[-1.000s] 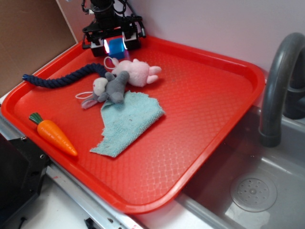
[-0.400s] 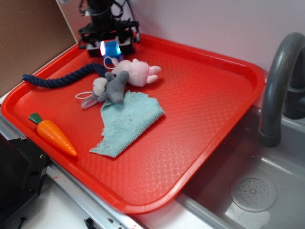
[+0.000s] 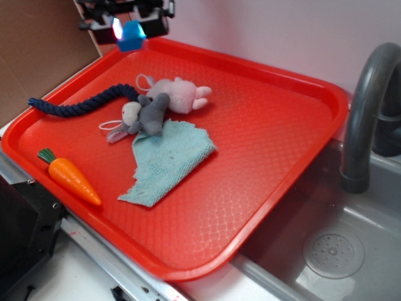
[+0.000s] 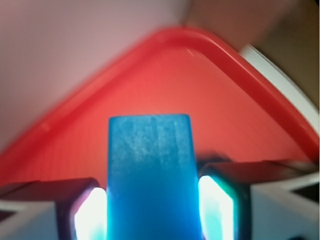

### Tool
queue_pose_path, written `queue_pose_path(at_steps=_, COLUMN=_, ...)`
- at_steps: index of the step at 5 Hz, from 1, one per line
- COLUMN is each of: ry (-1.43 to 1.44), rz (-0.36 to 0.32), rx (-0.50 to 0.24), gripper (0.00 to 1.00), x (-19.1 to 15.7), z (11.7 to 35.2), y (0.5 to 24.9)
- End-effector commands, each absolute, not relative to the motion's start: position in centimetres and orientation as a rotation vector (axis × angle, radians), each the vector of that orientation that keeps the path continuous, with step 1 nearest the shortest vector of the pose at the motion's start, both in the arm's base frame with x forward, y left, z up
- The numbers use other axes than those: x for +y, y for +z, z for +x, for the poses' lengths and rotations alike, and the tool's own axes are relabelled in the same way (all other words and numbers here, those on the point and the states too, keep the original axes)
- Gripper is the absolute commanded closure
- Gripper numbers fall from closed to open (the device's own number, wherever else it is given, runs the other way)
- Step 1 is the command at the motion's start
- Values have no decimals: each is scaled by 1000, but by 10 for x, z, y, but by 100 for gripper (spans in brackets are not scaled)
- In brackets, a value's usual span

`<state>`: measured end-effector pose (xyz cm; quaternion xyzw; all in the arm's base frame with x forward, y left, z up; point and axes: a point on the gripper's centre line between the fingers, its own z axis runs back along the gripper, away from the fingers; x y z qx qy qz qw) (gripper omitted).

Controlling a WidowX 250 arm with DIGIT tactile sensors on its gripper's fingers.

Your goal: Grab the blue block.

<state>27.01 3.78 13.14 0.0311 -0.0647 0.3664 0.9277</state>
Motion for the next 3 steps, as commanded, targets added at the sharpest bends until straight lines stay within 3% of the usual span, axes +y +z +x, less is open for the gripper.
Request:
queue_pose_path(at_steps=1, ry=436, rz=-125, rx=-19, gripper=100, x=7, z=203, y=228)
queue_pose_path(at_steps=2, ry=368, rz=-129, rx=-64, gripper=100, x=-2, z=186, y=233)
queue_pose_path(at_steps=3, ry=337, rz=-100, rx=-68, gripper=100, x=-5, z=188, y=231)
